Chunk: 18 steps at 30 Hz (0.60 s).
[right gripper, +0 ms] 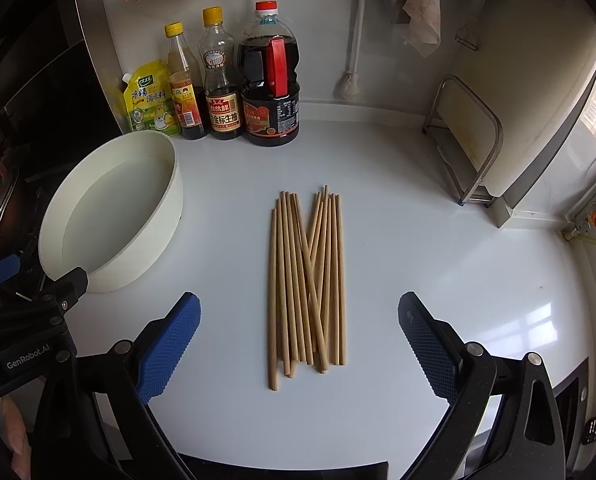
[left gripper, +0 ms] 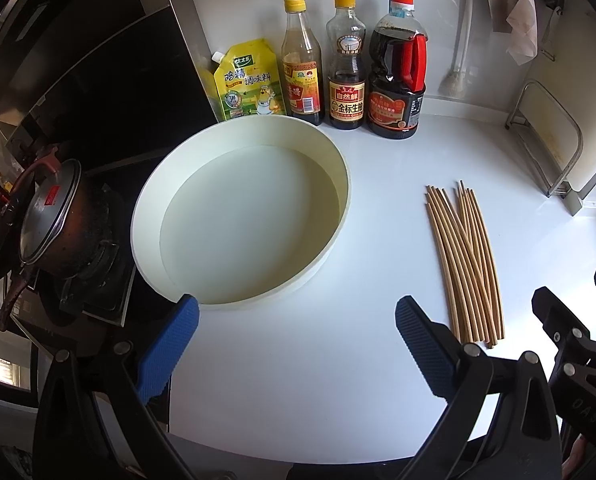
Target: Organize utensils
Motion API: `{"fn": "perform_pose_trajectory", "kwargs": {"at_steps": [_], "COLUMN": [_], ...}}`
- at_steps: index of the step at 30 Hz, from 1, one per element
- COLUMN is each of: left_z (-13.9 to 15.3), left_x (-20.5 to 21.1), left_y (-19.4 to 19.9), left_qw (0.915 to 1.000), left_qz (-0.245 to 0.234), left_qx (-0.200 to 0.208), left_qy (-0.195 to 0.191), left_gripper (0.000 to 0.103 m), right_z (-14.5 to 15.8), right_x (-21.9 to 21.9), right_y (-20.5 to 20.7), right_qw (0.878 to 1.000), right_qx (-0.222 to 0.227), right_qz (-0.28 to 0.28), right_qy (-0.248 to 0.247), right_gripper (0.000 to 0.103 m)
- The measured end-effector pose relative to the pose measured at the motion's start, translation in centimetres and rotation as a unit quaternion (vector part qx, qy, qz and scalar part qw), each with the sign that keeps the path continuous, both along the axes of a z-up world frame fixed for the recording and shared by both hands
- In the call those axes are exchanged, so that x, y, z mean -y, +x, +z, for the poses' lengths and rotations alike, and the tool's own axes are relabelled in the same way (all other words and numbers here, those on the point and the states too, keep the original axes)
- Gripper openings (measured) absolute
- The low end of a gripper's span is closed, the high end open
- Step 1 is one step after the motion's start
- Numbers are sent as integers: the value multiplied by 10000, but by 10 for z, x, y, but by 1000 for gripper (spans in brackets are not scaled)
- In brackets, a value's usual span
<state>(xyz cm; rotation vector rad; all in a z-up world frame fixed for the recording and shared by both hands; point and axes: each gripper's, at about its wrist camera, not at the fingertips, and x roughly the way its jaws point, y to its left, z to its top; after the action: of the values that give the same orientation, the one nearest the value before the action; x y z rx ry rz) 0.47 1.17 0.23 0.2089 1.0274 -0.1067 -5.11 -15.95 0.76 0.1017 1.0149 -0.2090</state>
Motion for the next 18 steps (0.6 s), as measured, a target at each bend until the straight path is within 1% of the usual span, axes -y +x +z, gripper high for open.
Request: {"fn": "perform_pose_trajectory", "kwargs": {"at_steps": [18], "left_z": [4], "left_x": [0], "left_y": [0], "left_qw": [10000], "left_qz": [-3], "left_qx": [48], "left_qy": [27], "left_gripper": [97], "right_z": [-1], "right_x": [0], "right_y": [-2], "right_qw": [10000], "right_qx": [23], "right_qz": [-12], "right_qy": [3], "right_gripper": [95]}}
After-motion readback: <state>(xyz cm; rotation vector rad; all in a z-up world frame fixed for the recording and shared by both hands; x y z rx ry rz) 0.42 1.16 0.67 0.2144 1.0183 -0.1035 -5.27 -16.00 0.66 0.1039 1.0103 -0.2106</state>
